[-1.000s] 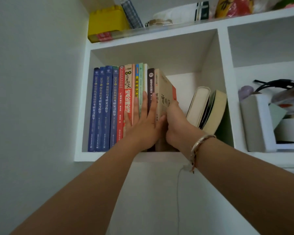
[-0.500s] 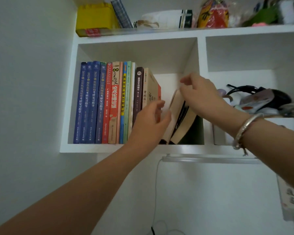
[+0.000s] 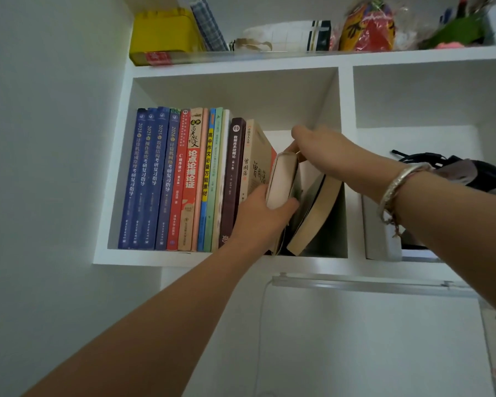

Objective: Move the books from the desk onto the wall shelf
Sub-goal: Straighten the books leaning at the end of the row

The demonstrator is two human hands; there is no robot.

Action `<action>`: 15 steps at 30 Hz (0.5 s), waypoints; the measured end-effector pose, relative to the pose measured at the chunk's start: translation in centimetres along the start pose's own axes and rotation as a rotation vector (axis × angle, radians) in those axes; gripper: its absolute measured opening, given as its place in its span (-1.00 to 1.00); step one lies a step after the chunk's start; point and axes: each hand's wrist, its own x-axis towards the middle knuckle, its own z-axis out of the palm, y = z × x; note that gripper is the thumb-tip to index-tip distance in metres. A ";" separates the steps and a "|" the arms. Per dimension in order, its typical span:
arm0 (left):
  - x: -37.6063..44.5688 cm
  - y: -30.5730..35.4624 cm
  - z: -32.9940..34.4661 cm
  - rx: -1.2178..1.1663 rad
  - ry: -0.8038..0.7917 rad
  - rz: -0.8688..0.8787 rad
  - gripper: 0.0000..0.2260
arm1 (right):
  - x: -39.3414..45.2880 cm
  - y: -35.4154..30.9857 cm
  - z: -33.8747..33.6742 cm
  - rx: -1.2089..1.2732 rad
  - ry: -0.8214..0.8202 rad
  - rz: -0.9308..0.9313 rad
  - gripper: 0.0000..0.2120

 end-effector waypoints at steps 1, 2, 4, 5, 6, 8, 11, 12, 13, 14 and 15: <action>0.1 0.3 0.1 -0.012 0.029 -0.008 -0.78 | 0.3 0.0 0.1 0.042 -0.011 -0.009 -0.52; 0.4 0.4 0.2 -0.013 0.071 -0.011 -0.76 | 0.7 0.0 0.2 0.103 -0.020 0.001 -0.50; 0.8 0.1 0.4 0.034 0.164 -0.006 -0.76 | 1.5 -0.2 0.5 0.233 -0.037 0.075 -0.51; 0.7 0.0 0.5 0.061 0.206 0.001 -0.78 | 1.9 -0.2 0.5 0.314 -0.042 0.132 -0.51; 0.5 -0.1 0.6 0.078 0.244 0.012 -0.80 | 2.2 -0.2 0.5 0.389 -0.049 0.195 -0.52; -0.2 -0.1 0.7 0.088 0.296 0.057 -0.80 | 2.7 -0.2 0.5 0.464 -0.113 0.311 -0.50; -1.2 0.0 0.5 0.170 0.282 0.224 -0.74 | 3.2 -0.2 0.3 0.545 -0.231 0.417 -0.60; -1.3 -0.1 0.2 0.222 0.253 0.282 -0.67 | 3.5 -0.2 0.1 0.583 -0.235 0.441 -0.59; -1.4 -0.3 0.0 0.260 0.219 0.325 -0.61 | 3.8 -0.1 0.0 0.635 -0.216 0.453 -0.59; -1.3 -0.4 -0.3 0.285 0.185 0.344 -0.57 | 4.1 0.1 -0.1 0.690 -0.179 0.467 -0.58; -1.3 -0.6 -0.6 0.302 0.149 0.343 -0.53 | 4.4 0.3 -0.1 0.718 -0.148 0.478 -0.54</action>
